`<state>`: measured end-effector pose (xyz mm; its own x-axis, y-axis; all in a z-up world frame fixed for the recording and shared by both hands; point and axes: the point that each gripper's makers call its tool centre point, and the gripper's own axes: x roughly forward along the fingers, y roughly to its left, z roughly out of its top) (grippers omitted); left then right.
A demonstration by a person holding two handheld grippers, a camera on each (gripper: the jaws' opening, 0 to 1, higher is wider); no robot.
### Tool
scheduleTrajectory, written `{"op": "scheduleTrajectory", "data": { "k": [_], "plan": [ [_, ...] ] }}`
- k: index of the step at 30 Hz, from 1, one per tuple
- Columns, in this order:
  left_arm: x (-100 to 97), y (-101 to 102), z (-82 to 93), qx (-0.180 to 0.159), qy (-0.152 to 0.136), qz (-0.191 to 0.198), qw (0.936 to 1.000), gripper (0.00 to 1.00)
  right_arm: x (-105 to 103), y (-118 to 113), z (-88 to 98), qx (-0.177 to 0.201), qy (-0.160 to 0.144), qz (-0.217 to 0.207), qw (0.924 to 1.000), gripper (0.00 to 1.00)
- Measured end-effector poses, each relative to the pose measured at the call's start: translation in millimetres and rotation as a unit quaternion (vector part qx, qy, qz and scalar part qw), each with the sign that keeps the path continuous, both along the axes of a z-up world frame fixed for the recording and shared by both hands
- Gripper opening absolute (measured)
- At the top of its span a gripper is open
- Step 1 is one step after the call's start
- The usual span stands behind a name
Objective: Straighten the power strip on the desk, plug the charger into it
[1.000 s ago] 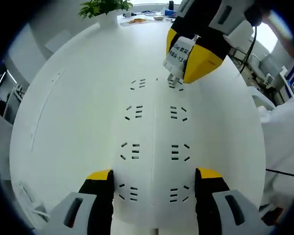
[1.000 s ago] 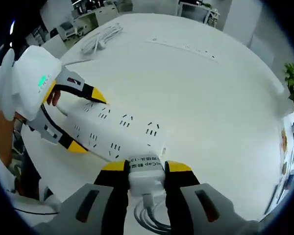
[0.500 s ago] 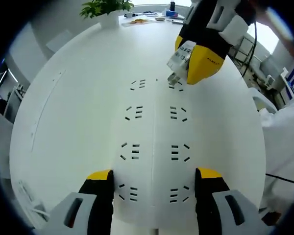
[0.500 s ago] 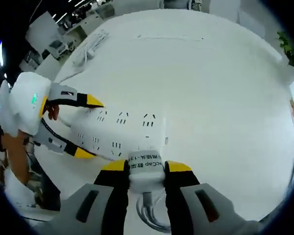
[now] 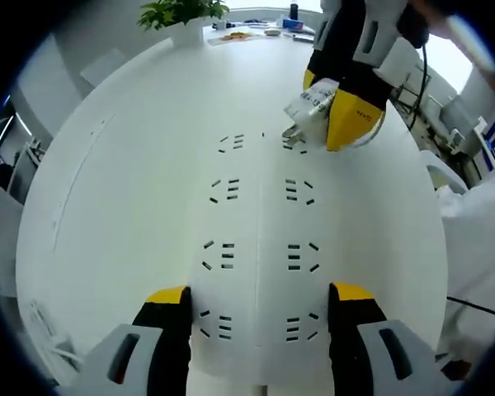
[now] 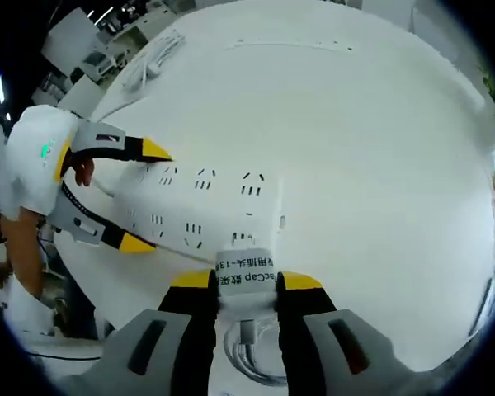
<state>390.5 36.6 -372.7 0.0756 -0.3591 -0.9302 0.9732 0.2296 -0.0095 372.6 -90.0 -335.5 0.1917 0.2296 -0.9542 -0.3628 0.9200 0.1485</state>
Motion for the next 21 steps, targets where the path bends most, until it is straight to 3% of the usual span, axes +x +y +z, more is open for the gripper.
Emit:
{"op": "scheduleTrajectory", "data": {
  "k": [5, 10, 21],
  "plan": [
    [-0.9, 0, 0.3, -0.003, -0.001, 0.001, 1.0000, 0.67, 9, 2, 4.1, -0.023, -0.014, 0.012, 0.9996, 0.27],
    [-0.5, 0, 0.5, -0.003, -0.002, 0.003, 1.0000, 0.67, 13, 1, 5.0, -0.020, -0.047, 0.004, 0.9987, 0.27],
    [-4.6, -1, 1.1, 0.007, -0.005, 0.006, 0.9999, 0.67, 43, -3, 5.1, -0.050, -0.048, 0.017, 0.9974, 0.27]
  ]
}}
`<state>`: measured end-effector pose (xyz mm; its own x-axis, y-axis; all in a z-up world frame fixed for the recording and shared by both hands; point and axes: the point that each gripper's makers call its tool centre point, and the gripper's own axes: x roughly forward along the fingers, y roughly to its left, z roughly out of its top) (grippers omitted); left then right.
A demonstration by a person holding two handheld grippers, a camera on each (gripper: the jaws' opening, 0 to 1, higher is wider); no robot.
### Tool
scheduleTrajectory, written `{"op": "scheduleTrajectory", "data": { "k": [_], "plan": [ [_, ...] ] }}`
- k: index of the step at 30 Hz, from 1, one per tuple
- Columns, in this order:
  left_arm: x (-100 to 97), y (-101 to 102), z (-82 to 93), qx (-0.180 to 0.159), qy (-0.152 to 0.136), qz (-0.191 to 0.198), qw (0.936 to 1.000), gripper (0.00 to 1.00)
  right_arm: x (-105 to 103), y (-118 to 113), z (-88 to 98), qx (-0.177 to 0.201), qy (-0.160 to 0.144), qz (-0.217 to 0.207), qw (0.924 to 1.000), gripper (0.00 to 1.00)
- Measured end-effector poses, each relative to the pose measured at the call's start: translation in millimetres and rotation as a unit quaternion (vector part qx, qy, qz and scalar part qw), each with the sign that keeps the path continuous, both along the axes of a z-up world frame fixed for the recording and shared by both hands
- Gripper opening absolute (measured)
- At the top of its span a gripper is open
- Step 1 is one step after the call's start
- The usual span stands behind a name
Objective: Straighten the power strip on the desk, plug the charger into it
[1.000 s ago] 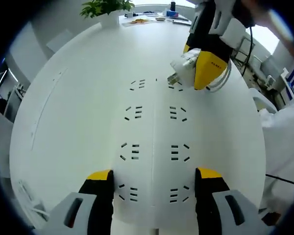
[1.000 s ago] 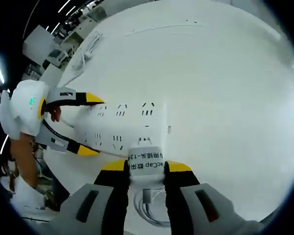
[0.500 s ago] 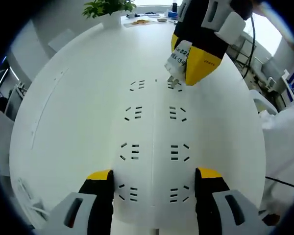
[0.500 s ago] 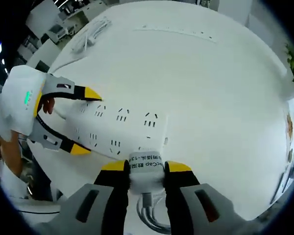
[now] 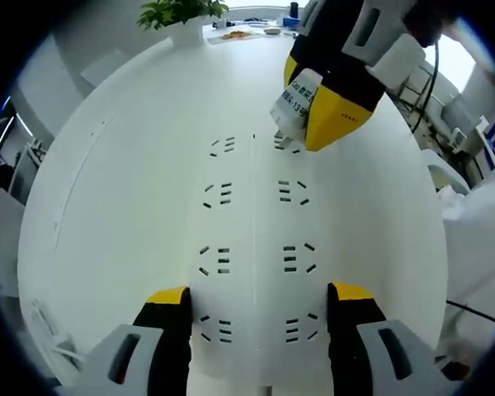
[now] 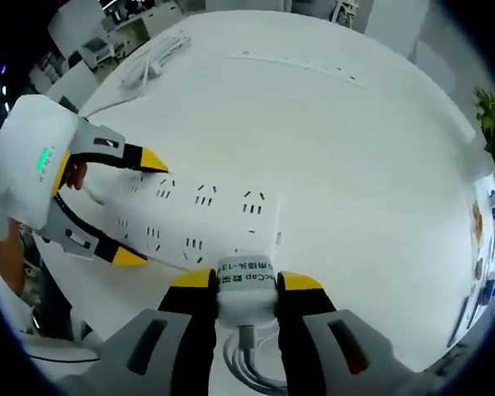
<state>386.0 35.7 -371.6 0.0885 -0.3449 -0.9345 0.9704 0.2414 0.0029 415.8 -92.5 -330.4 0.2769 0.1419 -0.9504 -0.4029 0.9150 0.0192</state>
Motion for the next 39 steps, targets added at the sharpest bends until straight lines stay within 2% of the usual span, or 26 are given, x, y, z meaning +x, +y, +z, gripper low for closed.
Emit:
{"op": "scheduleTrajectory", "data": {
  "k": [3, 4, 5, 13, 15, 17, 21, 23, 33, 35, 39],
  "plan": [
    [-0.6, 0, 0.3, 0.000, -0.001, 0.002, 1.0000, 0.67, 5, 4, -1.2, 0.020, 0.003, -0.017, 0.9997, 0.27],
    [-1.0, 0, 0.3, 0.000, -0.001, 0.003, 1.0000, 0.67, 0, -1, -2.6, 0.001, 0.023, -0.027, 0.9994, 0.27],
    [-0.5, 0, 0.2, 0.000, -0.001, 0.006, 1.0000, 0.67, 2, 3, 0.2, 0.006, 0.010, -0.001, 0.9999, 0.27],
    [1.9, 1, -0.1, -0.007, -0.002, 0.019, 0.9998, 0.67, -9, 4, -4.2, 0.011, 0.005, -0.005, 0.9999, 0.26],
    [3.1, 1, -0.1, -0.006, -0.002, 0.020, 0.9998, 0.67, 1, 4, -1.9, 0.024, -0.027, -0.006, 0.9993, 0.26],
    [4.5, 0, -0.2, -0.005, -0.002, 0.020, 0.9998, 0.67, -1, 5, 0.0, 0.028, -0.048, -0.001, 0.9984, 0.26],
    [5.4, 0, -0.4, -0.002, -0.002, 0.020, 0.9998, 0.67, -12, 4, -4.8, 0.031, -0.052, 0.001, 0.9982, 0.26],
    [4.9, 0, -0.4, 0.003, -0.001, 0.023, 0.9997, 0.67, -5, 4, -3.6, 0.037, -0.067, 0.007, 0.9970, 0.26],
    [1.3, -1, -0.1, 0.003, 0.000, 0.028, 0.9996, 0.67, -3, 10, 0.5, 0.039, -0.065, 0.024, 0.9968, 0.26],
    [3.0, -1, -0.5, 0.003, 0.001, 0.028, 0.9996, 0.67, 7, 9, 4.4, 0.043, -0.071, 0.025, 0.9963, 0.26],
    [2.3, -2, -0.6, 0.003, 0.000, 0.028, 0.9996, 0.67, 6, 9, 1.1, 0.030, -0.059, 0.036, 0.9971, 0.26]
  ]
}}
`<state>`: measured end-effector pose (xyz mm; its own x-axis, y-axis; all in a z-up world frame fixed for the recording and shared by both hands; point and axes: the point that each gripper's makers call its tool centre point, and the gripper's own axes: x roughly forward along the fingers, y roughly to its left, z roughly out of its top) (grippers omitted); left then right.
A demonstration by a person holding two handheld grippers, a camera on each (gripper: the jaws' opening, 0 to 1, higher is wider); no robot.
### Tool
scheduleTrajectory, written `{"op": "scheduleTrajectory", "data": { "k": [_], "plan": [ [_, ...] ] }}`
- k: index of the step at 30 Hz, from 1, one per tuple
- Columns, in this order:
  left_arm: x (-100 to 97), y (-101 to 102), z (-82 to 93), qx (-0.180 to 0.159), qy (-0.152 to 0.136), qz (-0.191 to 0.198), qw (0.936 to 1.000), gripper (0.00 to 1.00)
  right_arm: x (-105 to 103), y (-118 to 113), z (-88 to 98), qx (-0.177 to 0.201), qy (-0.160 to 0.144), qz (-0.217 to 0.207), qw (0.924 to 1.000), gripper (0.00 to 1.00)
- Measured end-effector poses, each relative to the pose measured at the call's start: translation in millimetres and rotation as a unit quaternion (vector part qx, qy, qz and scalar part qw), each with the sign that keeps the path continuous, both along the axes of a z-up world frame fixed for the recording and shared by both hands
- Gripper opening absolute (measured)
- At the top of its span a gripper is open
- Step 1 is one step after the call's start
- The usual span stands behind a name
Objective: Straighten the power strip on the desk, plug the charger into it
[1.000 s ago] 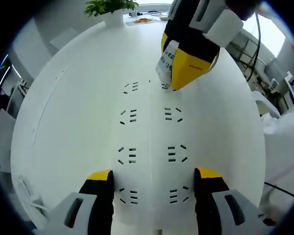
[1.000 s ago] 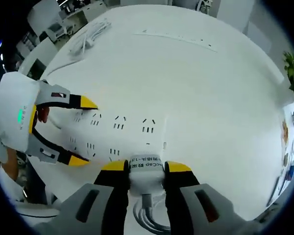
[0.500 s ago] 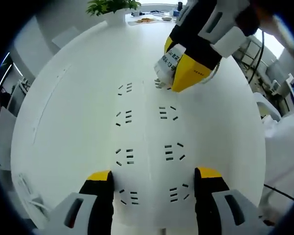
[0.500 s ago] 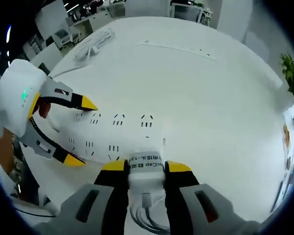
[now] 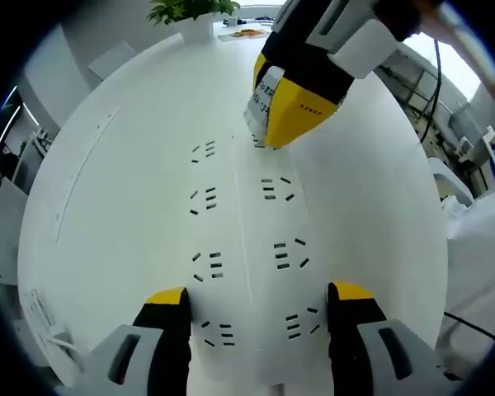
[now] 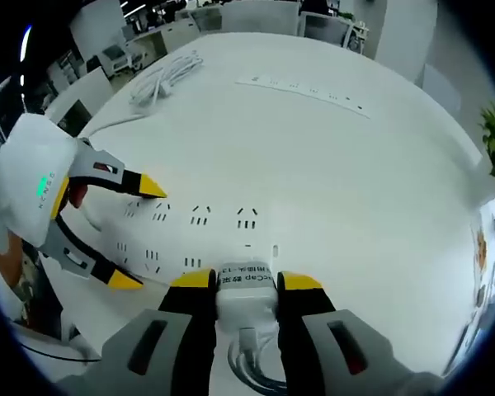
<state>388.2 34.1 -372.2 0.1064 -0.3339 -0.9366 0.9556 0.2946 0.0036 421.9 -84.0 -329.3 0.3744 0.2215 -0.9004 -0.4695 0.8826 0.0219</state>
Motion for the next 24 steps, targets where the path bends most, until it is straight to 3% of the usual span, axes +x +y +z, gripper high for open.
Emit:
{"op": "scheduleTrajectory", "data": {
  "k": [3, 7, 8, 9, 12, 17, 24],
  "plan": [
    [2.8, 0, -0.3, 0.002, 0.001, 0.000, 1.0000, 0.67, 7, 1, 1.8, 0.003, -0.018, -0.002, 0.9998, 0.26],
    [4.8, 0, 0.0, 0.005, 0.001, 0.003, 1.0000, 0.67, 2, -6, -10.5, 0.003, -0.013, -0.001, 0.9999, 0.26],
    [3.9, 0, 0.1, 0.006, 0.001, 0.006, 1.0000, 0.68, 10, -1, -2.1, 0.024, -0.046, 0.006, 0.9986, 0.26],
    [3.1, 0, 0.2, 0.006, 0.000, 0.006, 1.0000, 0.68, 3, -3, -2.6, 0.023, -0.035, -0.001, 0.9991, 0.26],
    [3.7, 0, 0.3, 0.004, 0.001, 0.014, 0.9999, 0.68, 8, 0, -0.3, 0.029, -0.068, 0.015, 0.9971, 0.26],
    [2.3, 0, 0.4, -0.002, 0.001, 0.022, 0.9998, 0.69, 12, 3, 1.1, 0.042, -0.078, 0.019, 0.9959, 0.27],
    [3.2, 0, -0.9, -0.011, 0.001, 0.028, 0.9995, 0.69, 17, 3, 2.0, 0.035, -0.121, 0.079, 0.9889, 0.31]
  ]
}}
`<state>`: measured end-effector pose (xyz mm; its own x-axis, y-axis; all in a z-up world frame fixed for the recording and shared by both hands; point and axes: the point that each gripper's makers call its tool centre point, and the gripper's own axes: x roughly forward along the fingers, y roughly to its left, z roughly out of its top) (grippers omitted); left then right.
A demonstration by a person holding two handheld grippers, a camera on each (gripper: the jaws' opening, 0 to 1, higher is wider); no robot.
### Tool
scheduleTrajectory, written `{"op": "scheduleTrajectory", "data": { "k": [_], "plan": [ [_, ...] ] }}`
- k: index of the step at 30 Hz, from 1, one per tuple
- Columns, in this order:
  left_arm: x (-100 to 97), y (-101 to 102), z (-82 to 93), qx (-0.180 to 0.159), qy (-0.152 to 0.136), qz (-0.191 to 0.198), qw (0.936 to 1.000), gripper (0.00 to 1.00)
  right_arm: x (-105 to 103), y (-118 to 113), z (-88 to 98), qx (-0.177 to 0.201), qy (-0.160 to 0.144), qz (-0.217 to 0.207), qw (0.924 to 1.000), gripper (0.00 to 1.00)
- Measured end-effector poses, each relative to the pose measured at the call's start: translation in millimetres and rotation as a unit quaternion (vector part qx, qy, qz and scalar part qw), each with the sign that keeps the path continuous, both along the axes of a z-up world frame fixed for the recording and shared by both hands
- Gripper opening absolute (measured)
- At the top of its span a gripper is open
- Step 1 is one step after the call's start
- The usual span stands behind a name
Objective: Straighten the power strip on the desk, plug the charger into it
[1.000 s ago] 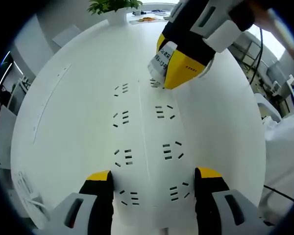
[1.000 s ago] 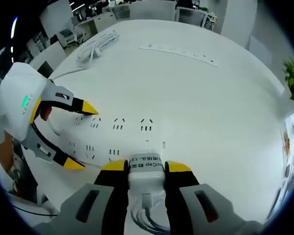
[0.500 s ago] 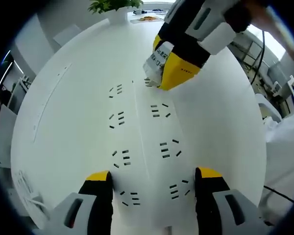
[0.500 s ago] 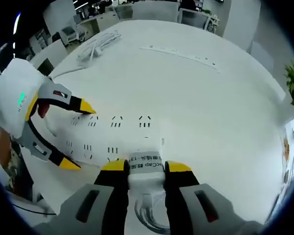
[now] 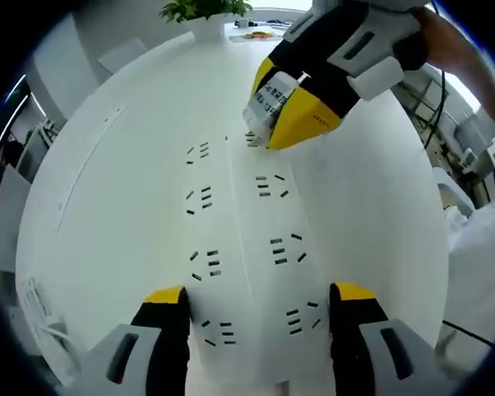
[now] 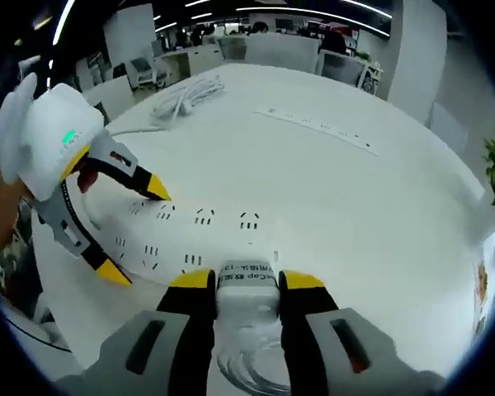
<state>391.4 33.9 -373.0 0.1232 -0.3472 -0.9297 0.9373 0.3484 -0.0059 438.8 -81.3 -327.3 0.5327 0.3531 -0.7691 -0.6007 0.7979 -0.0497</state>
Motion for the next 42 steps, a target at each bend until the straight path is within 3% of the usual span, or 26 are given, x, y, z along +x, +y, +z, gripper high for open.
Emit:
{"op": "scheduleTrajectory", "data": {
  "k": [6, 10, 14, 18, 22, 26, 35, 39, 42],
  "plan": [
    [-1.4, 0, 0.5, 0.000, 0.000, 0.000, 1.0000, 0.69, -13, -9, 5.9, 0.018, -0.016, -0.020, 0.9995, 0.45],
    [2.8, -1, 0.0, 0.002, 0.002, 0.000, 1.0000, 0.69, -21, -10, 16.0, 0.015, -0.047, -0.016, 0.9987, 0.33],
    [5.2, -1, -0.3, 0.006, 0.004, 0.001, 1.0000, 0.69, -24, -2, 13.4, 0.045, -0.013, -0.030, 0.9985, 0.26],
    [7.0, 0, -0.4, 0.005, 0.004, 0.001, 1.0000, 0.69, -9, -6, 13.1, 0.033, -0.002, -0.039, 0.9987, 0.25],
    [6.6, 0, -0.3, 0.007, 0.005, 0.001, 1.0000, 0.69, -3, -5, 15.3, 0.015, 0.013, -0.035, 0.9992, 0.24],
    [5.1, 0, -0.4, 0.011, 0.008, -0.002, 0.9999, 0.69, -9, -6, 14.2, -0.035, 0.067, -0.018, 0.9970, 0.24],
    [1.8, 0, -0.7, 0.023, 0.009, 0.004, 0.9997, 0.69, 14, 0, 14.7, -0.069, 0.072, -0.003, 0.9950, 0.23],
    [0.0, 0, -0.5, 0.025, 0.011, 0.004, 0.9996, 0.69, 24, -2, 14.4, -0.064, 0.091, -0.010, 0.9937, 0.23],
    [0.3, 0, -0.4, 0.024, 0.010, 0.003, 0.9997, 0.69, 26, 6, 14.7, -0.071, 0.083, -0.006, 0.9940, 0.23]
  ]
}}
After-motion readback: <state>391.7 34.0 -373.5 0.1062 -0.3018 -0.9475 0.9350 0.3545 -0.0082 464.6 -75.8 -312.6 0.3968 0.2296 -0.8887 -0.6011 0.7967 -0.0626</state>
